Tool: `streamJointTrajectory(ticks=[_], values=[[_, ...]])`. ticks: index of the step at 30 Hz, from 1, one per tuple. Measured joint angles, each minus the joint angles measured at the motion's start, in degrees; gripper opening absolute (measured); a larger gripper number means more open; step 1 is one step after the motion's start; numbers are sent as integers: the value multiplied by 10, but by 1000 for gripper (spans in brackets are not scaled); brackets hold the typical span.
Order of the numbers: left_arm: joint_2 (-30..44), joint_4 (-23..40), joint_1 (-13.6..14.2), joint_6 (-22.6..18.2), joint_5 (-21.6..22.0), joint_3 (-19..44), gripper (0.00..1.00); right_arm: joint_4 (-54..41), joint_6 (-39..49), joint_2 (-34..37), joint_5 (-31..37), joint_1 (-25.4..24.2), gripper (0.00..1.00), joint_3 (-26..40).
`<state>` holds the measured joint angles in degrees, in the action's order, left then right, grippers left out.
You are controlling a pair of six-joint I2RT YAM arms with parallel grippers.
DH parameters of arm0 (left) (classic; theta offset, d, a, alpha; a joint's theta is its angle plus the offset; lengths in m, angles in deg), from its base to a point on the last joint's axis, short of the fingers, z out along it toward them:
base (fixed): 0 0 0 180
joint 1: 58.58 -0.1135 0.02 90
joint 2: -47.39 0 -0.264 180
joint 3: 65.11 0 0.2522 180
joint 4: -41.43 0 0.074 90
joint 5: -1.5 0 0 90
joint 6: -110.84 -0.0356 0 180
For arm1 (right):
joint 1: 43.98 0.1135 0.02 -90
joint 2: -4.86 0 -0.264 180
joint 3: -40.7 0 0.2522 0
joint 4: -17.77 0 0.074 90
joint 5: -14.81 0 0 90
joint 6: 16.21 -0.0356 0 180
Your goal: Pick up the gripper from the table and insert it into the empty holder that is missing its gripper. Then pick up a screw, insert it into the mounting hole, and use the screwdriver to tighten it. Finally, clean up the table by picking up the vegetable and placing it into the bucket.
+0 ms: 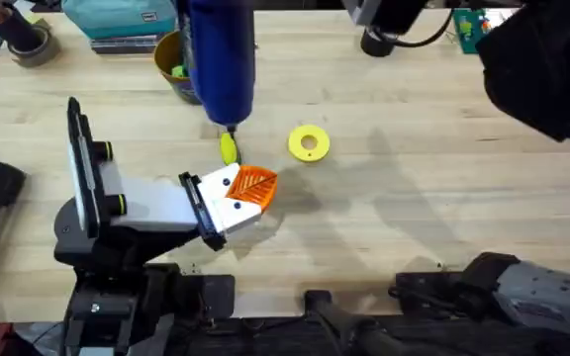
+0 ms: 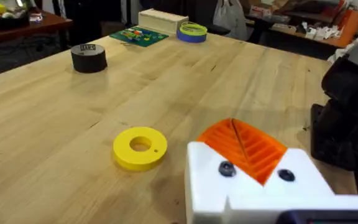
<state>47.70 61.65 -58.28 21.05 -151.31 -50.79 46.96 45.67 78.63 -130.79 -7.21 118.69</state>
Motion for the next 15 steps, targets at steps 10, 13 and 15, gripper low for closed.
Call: streamJointTrajectory(ticks=[10,13,15], values=[[0,0,0,0,0,0,16,2,46,0,-13,19,23,0],[0,0,0,0,0,0,16,2,53,0,-13,19,23,0],[0,0,0,0,0,0,16,2,57,0,-13,19,23,0]])
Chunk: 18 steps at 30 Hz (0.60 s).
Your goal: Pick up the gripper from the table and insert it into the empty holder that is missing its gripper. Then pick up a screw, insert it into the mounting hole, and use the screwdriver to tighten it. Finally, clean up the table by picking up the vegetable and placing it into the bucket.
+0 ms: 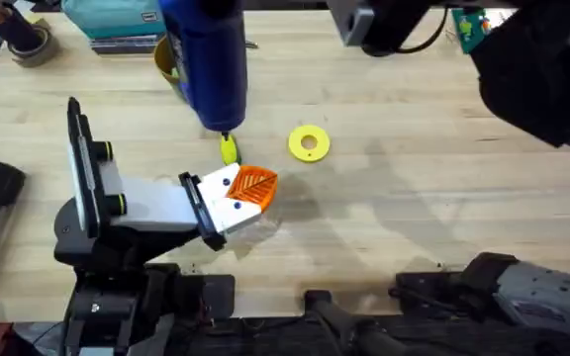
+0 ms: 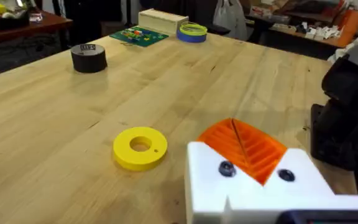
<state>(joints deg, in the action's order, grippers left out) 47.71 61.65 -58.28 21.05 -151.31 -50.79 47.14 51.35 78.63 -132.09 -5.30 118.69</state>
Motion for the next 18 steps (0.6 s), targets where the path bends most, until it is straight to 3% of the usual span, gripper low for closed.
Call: streamJointTrajectory(ticks=[18], values=[[0,0,0,0,-4,0,16,0,31,0,-2,5,23,0]])
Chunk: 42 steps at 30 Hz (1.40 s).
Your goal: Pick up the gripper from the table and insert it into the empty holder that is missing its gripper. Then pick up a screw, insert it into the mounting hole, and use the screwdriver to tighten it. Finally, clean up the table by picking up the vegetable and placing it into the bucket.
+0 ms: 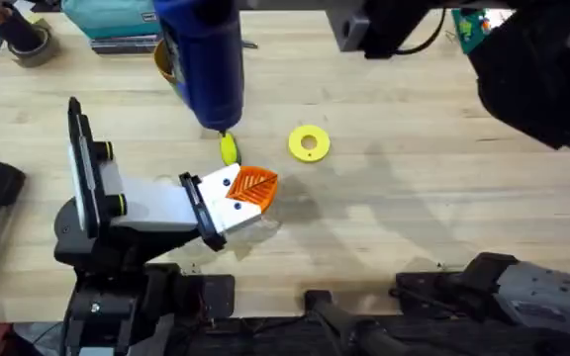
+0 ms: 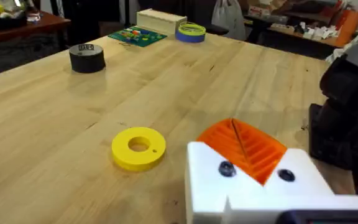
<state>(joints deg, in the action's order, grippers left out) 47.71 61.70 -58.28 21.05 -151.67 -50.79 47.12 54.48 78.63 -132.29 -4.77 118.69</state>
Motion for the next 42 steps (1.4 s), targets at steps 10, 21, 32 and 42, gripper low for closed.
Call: streamJointTrajectory(ticks=[10,21,32,42], values=[[0,1,0,0,-2,0,16,1,68,0,0,27,23,-25],[0,1,0,0,-2,0,16,3,105,0,6,48,23,-62],[0,1,0,0,-2,0,16,63,113,0,18,53,23,-124],[0,1,0,0,-3,0,16,78,121,1,33,55,23,-143]])
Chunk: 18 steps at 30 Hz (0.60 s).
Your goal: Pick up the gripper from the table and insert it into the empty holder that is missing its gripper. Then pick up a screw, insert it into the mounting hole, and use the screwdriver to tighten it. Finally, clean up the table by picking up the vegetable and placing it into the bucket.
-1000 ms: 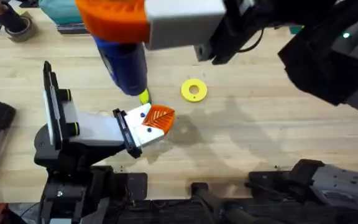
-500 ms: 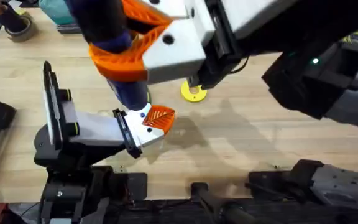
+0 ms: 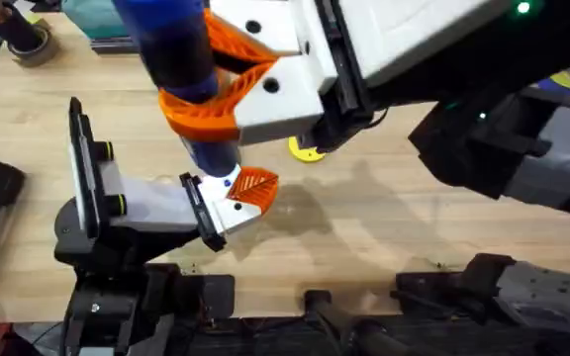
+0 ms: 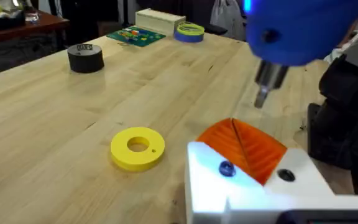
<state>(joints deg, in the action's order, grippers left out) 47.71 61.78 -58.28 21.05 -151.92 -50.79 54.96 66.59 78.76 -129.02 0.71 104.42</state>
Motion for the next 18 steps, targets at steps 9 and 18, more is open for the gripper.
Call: streamJointTrajectory(ticks=[9,18], values=[[0,0,0,0,0,0,16,17,0,32,2,3,22,0],[0,0,0,0,0,0,16,2,7,34,3,3,22,0]])
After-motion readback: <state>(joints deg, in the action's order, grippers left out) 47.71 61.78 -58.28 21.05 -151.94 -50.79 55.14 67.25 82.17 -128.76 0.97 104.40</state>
